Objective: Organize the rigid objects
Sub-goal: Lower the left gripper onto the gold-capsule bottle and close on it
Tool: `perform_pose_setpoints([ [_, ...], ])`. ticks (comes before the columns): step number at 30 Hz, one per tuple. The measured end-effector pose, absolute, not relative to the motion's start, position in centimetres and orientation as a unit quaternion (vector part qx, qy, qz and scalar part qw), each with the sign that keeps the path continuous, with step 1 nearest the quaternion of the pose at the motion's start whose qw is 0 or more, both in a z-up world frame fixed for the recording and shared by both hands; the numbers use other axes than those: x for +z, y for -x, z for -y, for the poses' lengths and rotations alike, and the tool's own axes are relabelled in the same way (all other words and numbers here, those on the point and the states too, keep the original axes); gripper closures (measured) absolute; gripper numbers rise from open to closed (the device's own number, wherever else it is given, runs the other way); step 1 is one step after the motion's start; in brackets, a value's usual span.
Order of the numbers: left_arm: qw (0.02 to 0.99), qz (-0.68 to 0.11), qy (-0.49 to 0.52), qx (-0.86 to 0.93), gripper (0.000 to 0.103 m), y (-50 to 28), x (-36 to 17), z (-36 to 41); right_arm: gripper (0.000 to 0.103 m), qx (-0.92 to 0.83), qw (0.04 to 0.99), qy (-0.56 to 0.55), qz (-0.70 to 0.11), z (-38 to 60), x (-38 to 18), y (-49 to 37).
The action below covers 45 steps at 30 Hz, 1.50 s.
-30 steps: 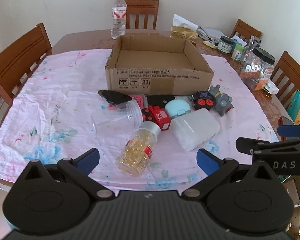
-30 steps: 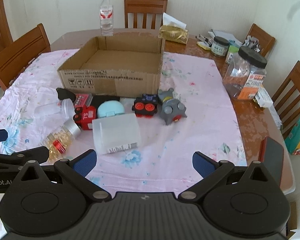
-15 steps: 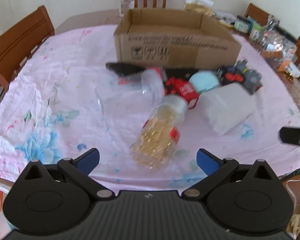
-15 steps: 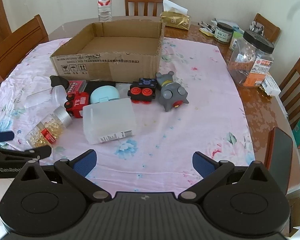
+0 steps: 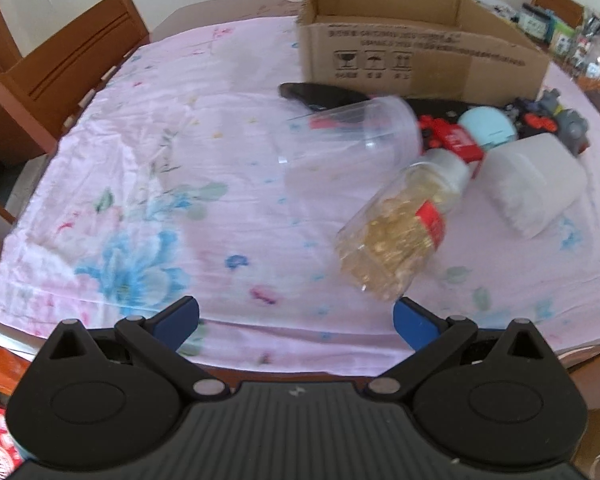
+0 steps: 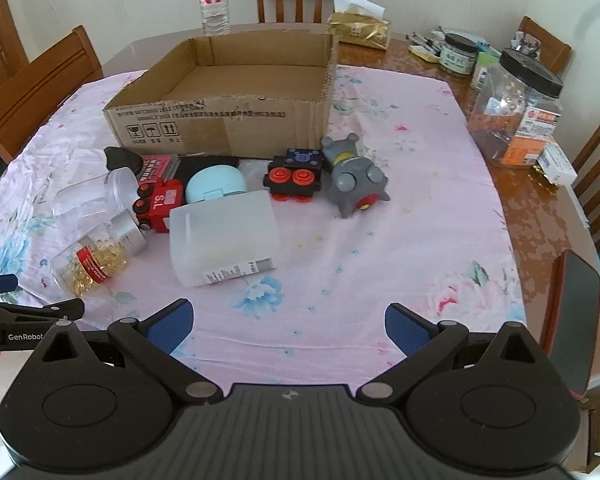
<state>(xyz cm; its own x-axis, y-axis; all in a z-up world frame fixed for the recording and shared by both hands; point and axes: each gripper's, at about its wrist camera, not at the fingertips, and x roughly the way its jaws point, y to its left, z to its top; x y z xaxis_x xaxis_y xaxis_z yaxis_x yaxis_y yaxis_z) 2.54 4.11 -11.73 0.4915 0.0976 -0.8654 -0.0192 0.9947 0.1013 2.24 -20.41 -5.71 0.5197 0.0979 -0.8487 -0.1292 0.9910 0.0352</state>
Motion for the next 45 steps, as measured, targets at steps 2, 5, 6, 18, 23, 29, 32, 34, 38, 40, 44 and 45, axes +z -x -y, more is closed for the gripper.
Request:
perform_pose_setpoints([
  [2, 0.861, -0.507, -0.036, 0.038, 0.0, -2.8, -11.7, -4.9, 0.0, 0.071, 0.87, 0.019, -0.487, 20.0, -5.9, -2.6],
  [5, 0.856, -0.514, -0.03, 0.042, 0.0, -3.6, -12.0, -6.2, 0.0, 0.078, 0.868, 0.022, -0.49, 19.3, -6.2, -3.2],
  [6, 0.855, -0.515, -0.031, 0.044, 0.0, -3.8, -12.0, -6.5, 0.0, 0.08, 0.866, 0.021, -0.492, 19.0, -6.3, -3.5],
  [18, 0.851, -0.524, -0.013, 0.023, 0.001, -6.3, -11.4, -10.2, 0.0, 0.089, 0.859, 0.059, -0.501, 15.4, -6.8, -7.3],
  [23, 0.852, -0.523, 0.005, 0.006, 0.001, -5.6, -10.0, -10.6, 0.0, 0.101, 0.852, 0.084, -0.507, 14.1, -8.1, -9.0],
  [29, 0.864, -0.503, 0.03, 0.005, 0.001, -4.9, -7.3, -8.7, 0.0, 0.128, 0.835, 0.118, -0.521, 14.4, -10.4, -10.4],
  [32, 0.869, -0.493, 0.045, 0.015, 0.0, -5.3, -6.4, -6.6, 0.0, 0.158, 0.83, 0.112, -0.524, 16.0, -10.8, -11.1],
  [34, 0.869, -0.492, 0.05, 0.026, 0.0, -5.8, -6.2, -4.8, 0.0, 0.17, 0.823, 0.113, -0.53, 17.1, -11.1, -11.5],
  [38, 0.869, -0.49, 0.043, 0.055, 0.0, -7.0, -6.9, -1.0, 0.0, 0.204, 0.814, 0.12, -0.53, 18.9, -11.7, -12.1],
  [40, 0.867, -0.491, 0.039, 0.076, 0.0, -7.6, -7.6, 0.5, 0.0, 0.218, 0.812, 0.122, -0.528, 19.4, -12.1, -12.3],
  [44, 0.861, -0.496, 0.033, 0.113, 0.0, -8.6, -9.2, 2.6, 0.0, 0.244, 0.81, 0.151, -0.511, 19.5, -12.6, -12.1],
  [45, 0.859, -0.496, 0.028, 0.121, 0.0, -8.7, -9.5, 3.0, 0.0, 0.246, 0.81, 0.153, -0.509, 19.4, -12.6, -12.1],
])
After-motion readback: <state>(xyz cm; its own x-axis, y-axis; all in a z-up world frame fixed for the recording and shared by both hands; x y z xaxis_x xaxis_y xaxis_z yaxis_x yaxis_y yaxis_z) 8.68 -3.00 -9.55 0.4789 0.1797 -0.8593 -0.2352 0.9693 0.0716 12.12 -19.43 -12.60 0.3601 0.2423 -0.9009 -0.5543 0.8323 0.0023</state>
